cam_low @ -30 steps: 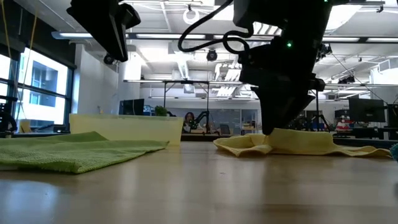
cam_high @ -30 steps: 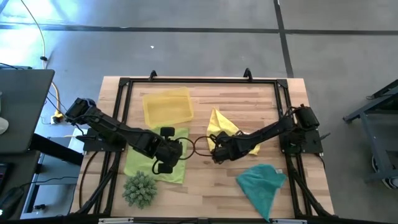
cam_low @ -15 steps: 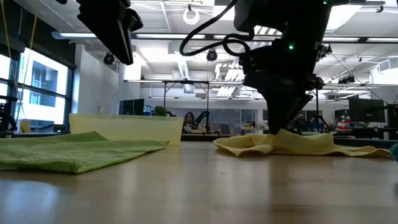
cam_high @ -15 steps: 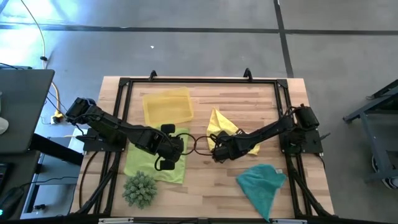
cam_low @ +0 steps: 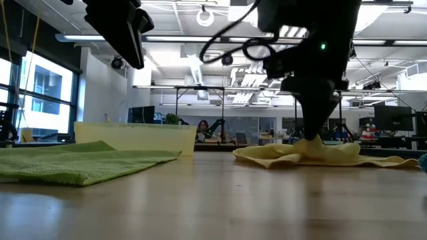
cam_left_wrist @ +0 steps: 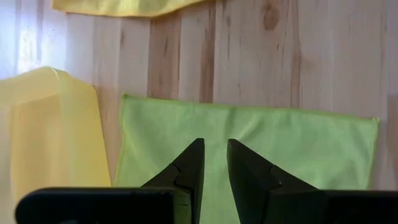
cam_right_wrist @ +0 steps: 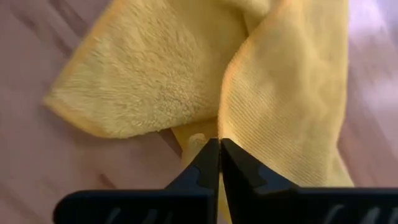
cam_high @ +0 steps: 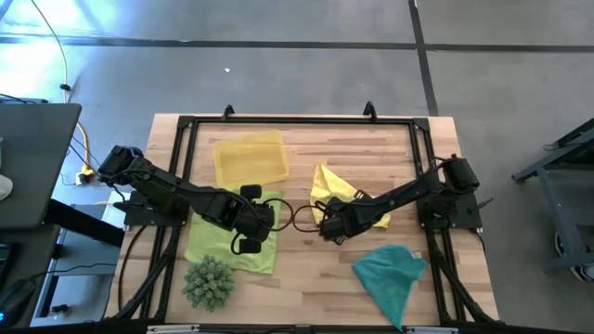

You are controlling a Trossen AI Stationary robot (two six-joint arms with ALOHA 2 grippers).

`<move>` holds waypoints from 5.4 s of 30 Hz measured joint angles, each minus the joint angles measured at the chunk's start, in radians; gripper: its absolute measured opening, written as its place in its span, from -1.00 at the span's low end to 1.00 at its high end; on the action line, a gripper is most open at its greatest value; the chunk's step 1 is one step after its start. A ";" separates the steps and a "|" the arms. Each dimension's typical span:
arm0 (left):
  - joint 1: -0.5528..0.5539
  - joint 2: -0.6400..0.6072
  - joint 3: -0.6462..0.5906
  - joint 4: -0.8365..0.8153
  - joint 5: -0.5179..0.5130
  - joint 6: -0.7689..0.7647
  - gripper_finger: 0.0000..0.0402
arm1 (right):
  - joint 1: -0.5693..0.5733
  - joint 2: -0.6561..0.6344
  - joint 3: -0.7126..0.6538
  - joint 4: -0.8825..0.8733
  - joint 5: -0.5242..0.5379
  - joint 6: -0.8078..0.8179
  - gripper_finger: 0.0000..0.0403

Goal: Roll microfiber towels into tight, uniform cylinder then place into a basket
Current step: Roll the yellow microfiber towel

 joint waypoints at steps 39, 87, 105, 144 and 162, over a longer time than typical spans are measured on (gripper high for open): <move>0.062 0.324 -0.027 1.088 -0.058 0.569 -0.70 | 0.184 -0.388 0.002 0.094 0.052 -0.101 -1.00; 0.105 0.370 -0.026 0.951 -0.197 0.195 -0.44 | 0.171 -0.388 0.002 0.174 0.067 -0.117 -1.00; 0.165 0.418 -0.026 0.681 -0.201 0.085 -0.63 | 0.172 -0.388 0.001 0.224 0.067 -0.140 -1.00; 0.230 -0.275 0.017 0.312 -0.339 0.419 -1.00 | 0.042 -0.402 0.360 -0.348 0.506 -0.651 -1.00; 0.404 -0.219 0.017 0.478 0.183 0.502 -1.00 | -0.188 -0.402 0.359 -0.383 -0.035 -0.816 -1.00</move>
